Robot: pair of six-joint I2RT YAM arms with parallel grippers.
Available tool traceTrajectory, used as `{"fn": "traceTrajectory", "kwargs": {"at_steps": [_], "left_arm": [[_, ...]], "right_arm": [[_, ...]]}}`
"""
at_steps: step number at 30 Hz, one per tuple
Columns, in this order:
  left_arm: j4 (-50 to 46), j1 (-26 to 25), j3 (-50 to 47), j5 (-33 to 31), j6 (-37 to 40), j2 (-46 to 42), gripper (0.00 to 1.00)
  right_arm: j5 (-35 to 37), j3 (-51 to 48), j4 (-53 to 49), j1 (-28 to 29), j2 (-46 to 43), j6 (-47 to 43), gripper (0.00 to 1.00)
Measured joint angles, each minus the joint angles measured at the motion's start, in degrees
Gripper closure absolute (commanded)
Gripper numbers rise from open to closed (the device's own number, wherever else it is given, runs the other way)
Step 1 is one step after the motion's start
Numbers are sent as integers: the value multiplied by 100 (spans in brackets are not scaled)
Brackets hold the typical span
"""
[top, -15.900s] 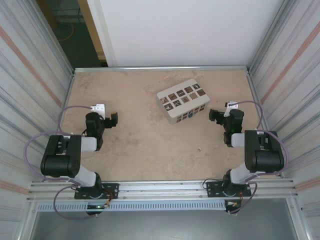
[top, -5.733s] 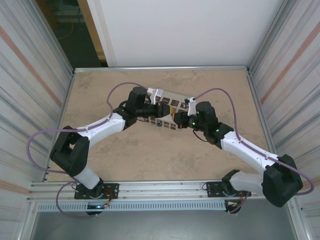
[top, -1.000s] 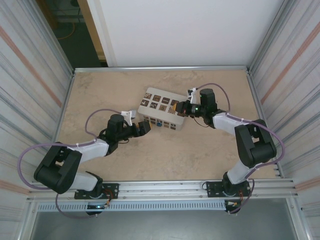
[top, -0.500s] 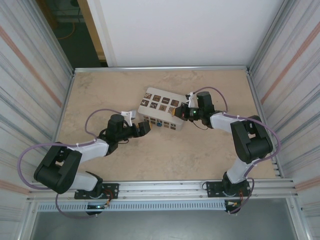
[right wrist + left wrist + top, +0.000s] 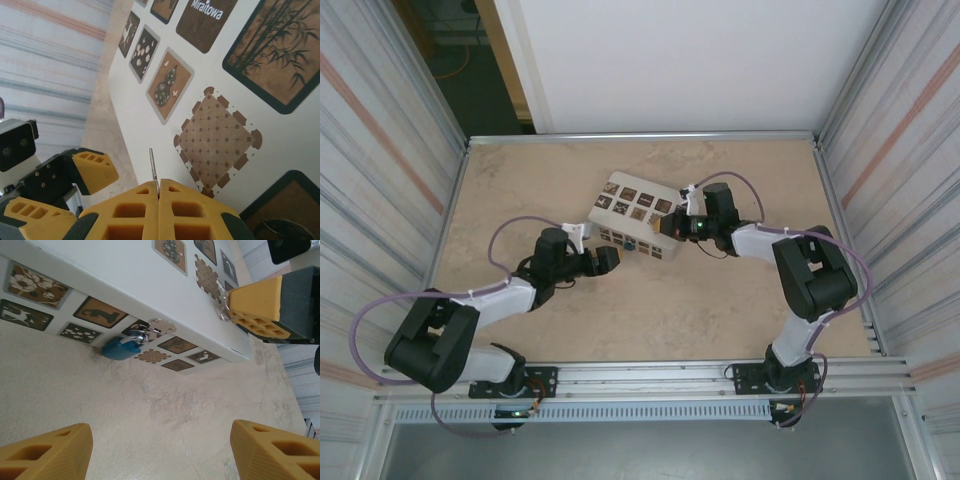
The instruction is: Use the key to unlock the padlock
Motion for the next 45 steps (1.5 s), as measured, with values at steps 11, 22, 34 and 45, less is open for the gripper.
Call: {"fn": "traceTrajectory", "kwargs": {"at_steps": [11,22,34,45], "left_arm": [[-17,378,33,98,284,63,28],[-76,503,363,608,1355,584,28],[570,503,494,955,1969,1504,29],[909,551,876,1099,2059,2201,31]], "right_arm": [[22,125,214,221,173,28,100],[144,435,-319,275,160,127,100],[190,1043,-236,297,404,380,100],[297,1106,-227,350,772,422,100]]}}
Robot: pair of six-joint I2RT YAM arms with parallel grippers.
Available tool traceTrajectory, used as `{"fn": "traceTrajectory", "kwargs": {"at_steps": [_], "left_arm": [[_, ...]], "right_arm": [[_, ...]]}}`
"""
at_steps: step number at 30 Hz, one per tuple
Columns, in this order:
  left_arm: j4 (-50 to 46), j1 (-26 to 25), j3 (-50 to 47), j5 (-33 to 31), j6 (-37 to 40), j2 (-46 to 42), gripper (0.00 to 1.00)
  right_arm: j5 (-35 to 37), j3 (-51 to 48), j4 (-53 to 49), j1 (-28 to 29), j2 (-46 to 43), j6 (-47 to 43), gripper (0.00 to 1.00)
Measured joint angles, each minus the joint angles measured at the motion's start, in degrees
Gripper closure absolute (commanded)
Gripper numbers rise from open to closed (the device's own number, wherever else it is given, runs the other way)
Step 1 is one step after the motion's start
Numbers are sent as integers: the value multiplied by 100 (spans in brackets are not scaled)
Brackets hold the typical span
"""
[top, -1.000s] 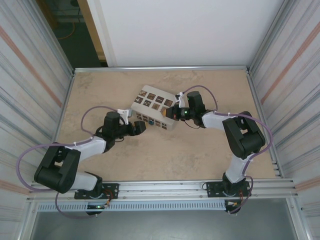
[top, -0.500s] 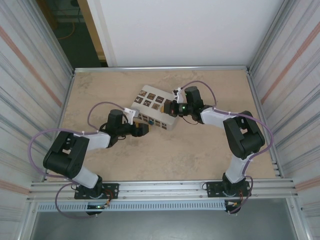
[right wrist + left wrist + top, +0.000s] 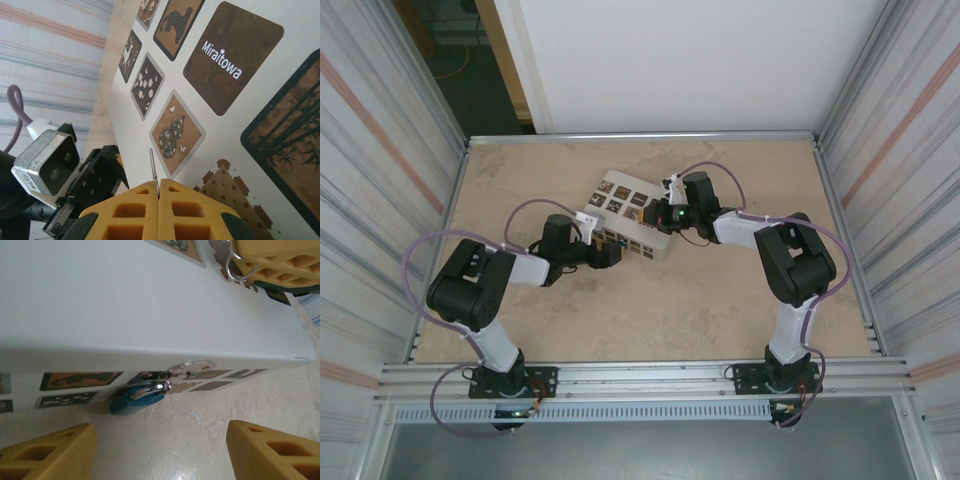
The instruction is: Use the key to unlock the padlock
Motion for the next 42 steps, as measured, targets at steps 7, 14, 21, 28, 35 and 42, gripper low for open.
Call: {"fn": "traceTrajectory", "kwargs": {"at_steps": [7,14,21,28,35,42], "left_arm": [[208,0,199,-9,17,393,33],[227,15,282,28,59,522,36],[232,46,420,118,59,662,41],[208,-57,516,-15,66,723,43],[70,-240,595,-232,133,730,47],[26,-341,697,-385,125,798,52]], "right_arm": [[107,15,-39,59,0,-76,100],[153,20,-39,74,-2,-166,100],[227,20,-39,74,-11,-181,100],[313,20,-61,74,-35,-184,100],[330,20,-81,74,-46,-184,100],[361,20,-125,74,-68,-184,100]]}}
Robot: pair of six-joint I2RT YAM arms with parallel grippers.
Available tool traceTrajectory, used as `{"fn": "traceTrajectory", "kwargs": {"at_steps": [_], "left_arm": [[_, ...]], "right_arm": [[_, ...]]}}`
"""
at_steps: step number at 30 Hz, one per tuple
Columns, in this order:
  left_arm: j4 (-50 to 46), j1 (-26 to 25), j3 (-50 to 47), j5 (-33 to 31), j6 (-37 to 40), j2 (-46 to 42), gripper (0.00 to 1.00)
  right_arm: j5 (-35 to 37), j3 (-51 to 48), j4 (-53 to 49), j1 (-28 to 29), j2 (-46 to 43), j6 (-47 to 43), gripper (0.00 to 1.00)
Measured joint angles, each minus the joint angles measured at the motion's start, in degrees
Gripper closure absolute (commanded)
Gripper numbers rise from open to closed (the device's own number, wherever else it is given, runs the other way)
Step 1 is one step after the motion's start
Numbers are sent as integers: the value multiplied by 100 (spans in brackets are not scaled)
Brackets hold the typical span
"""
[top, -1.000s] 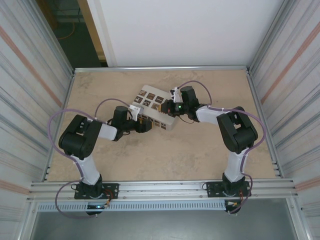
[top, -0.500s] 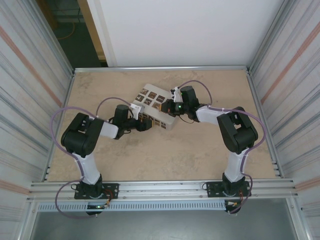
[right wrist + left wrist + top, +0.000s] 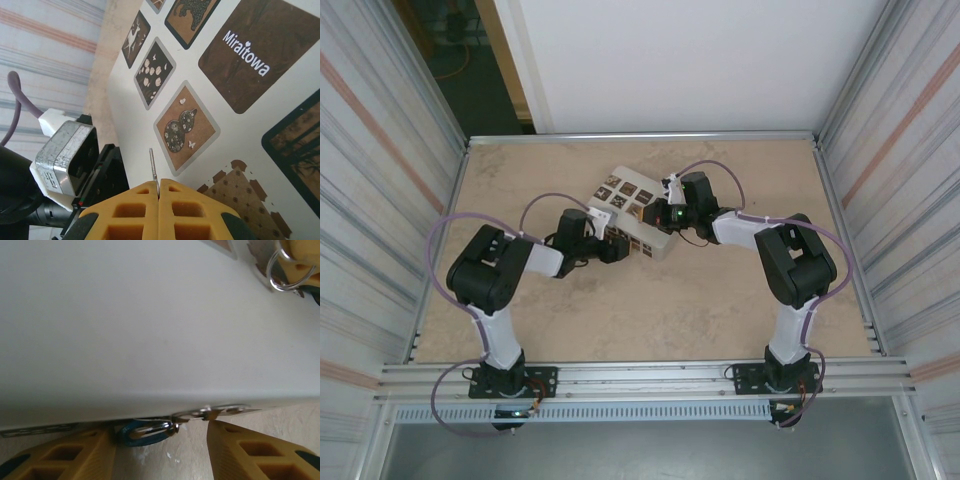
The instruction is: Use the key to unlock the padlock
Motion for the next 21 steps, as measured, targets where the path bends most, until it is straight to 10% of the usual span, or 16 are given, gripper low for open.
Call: {"fn": "traceTrajectory", "kwargs": {"at_steps": [21], "left_arm": [[-37,-83,79,-129,-94,35,81]], "right_arm": [[98,-2,-221,118,-111,-20,100]]}}
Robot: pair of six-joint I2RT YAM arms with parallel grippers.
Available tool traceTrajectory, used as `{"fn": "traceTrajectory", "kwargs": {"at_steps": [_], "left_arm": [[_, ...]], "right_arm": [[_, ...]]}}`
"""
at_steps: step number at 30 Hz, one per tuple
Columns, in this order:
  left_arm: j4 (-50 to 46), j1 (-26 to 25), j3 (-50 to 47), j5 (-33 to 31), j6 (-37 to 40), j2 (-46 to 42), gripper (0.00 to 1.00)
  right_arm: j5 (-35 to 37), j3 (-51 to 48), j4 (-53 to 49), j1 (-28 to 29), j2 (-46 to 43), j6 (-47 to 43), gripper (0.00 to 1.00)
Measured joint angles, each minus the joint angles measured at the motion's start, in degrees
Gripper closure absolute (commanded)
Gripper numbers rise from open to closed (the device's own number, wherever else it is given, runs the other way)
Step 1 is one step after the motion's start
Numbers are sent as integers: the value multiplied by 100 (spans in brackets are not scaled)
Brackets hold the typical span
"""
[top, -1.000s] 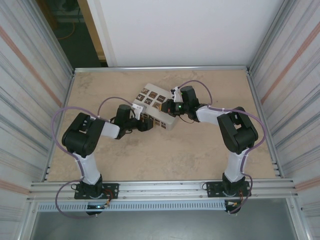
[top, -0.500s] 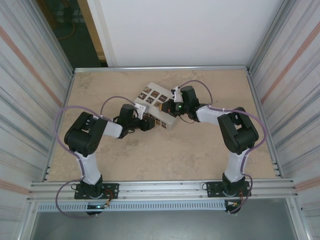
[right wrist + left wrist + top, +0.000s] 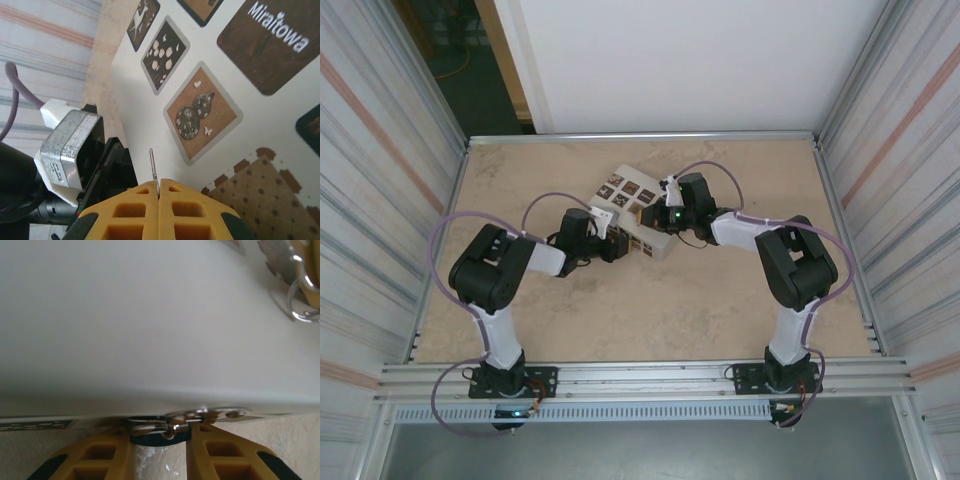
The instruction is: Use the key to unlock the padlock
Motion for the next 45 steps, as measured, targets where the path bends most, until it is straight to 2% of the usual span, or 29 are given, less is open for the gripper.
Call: {"fn": "traceTrajectory", "kwargs": {"at_steps": [6,14,28,34,45], "left_arm": [[-216,-144,-15,-46,-37,-190,82],[-798,-398,-92,-133,-177,-800,82],[-1231,-544,-304,-188,-837,-1132,83],[-1593,-555,-170,-142,-1172,-1137,85],[-1967,-623,63,-92,-1700,-1137,88]], "right_arm": [[4,-15,-295,33,-212,-138,100],[197,-195,-474,31,-911,-433,100],[632,-909,-988,-50,-2129,-1040,100],[857,-1567,-1075,-17,-2938,-1388,100],[1681,-2583,-1261,804,-4089,-2114,100]]}}
